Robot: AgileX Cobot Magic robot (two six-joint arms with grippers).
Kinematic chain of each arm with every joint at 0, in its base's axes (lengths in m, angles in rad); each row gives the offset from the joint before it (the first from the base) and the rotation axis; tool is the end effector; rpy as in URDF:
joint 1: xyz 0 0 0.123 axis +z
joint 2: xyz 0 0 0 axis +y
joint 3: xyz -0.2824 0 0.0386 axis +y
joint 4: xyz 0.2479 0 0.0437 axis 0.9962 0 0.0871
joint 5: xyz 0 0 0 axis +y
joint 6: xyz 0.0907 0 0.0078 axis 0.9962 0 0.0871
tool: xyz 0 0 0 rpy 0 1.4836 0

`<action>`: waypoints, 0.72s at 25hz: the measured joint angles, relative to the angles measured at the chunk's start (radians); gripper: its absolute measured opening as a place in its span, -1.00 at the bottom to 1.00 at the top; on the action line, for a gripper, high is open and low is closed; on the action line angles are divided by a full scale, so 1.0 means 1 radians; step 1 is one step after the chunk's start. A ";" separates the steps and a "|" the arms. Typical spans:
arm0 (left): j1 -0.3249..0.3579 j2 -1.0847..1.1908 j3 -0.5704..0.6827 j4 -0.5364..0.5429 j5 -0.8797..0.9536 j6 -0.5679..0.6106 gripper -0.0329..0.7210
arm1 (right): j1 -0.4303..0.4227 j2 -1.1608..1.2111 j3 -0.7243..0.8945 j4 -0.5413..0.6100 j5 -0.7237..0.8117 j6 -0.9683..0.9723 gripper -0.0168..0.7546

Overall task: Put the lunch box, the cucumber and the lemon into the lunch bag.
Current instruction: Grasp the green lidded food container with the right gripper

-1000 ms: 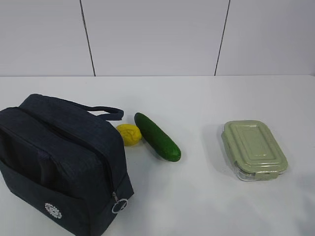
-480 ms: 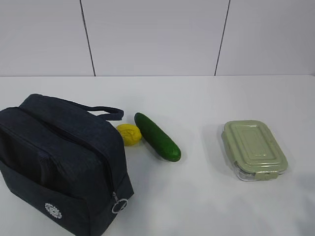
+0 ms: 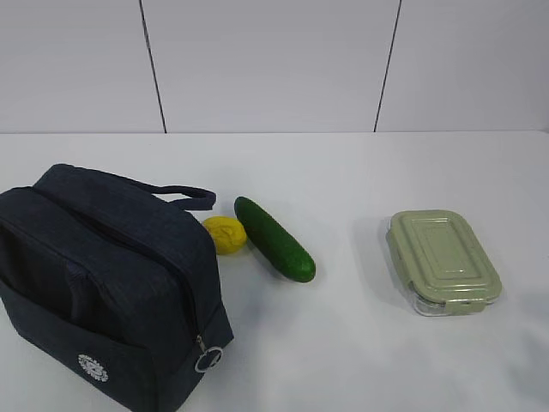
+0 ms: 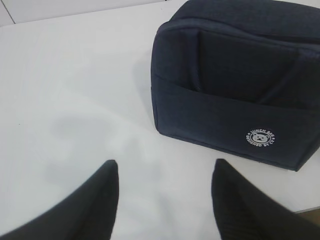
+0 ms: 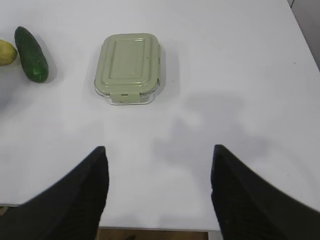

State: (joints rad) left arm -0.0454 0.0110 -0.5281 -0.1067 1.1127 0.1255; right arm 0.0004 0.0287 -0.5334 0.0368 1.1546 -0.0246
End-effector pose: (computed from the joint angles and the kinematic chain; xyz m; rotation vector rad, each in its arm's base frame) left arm -0.0093 -0.0083 0.2812 0.1865 2.0670 -0.0793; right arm -0.0084 0.0031 0.2792 -0.0306 2.1328 0.0304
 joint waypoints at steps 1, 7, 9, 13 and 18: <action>0.000 0.000 0.000 0.000 0.000 0.000 0.23 | 0.000 0.025 -0.008 0.000 -0.002 0.012 0.33; 0.000 0.000 0.000 0.000 0.000 0.000 0.23 | 0.000 0.217 -0.056 0.000 -0.017 0.066 0.33; 0.000 0.000 0.000 0.000 0.000 0.000 0.23 | 0.000 0.291 -0.082 0.002 -0.025 0.070 0.33; 0.000 0.000 0.000 0.000 0.000 0.000 0.23 | 0.000 0.428 -0.148 0.030 -0.036 0.080 0.32; 0.000 0.000 0.000 0.000 0.000 0.000 0.23 | 0.000 0.614 -0.250 0.106 -0.039 0.043 0.26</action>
State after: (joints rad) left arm -0.0454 0.0110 -0.5281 -0.1067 1.1127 0.1255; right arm 0.0004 0.6425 -0.7836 0.1429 1.1161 0.0182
